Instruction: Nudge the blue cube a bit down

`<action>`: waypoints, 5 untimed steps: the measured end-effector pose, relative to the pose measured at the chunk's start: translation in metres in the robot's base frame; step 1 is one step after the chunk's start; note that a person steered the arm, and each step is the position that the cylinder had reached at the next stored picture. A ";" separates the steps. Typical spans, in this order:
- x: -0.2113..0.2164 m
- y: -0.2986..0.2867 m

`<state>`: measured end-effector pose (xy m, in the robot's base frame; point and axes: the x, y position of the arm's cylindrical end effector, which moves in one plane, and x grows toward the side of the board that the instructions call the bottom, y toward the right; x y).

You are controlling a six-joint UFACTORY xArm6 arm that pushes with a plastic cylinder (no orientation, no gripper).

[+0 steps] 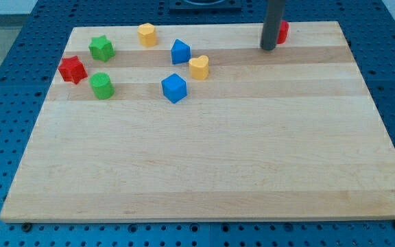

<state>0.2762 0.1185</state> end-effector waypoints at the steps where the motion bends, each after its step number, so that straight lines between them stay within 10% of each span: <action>1: 0.041 -0.008; 5: 0.091 -0.107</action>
<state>0.3670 0.0118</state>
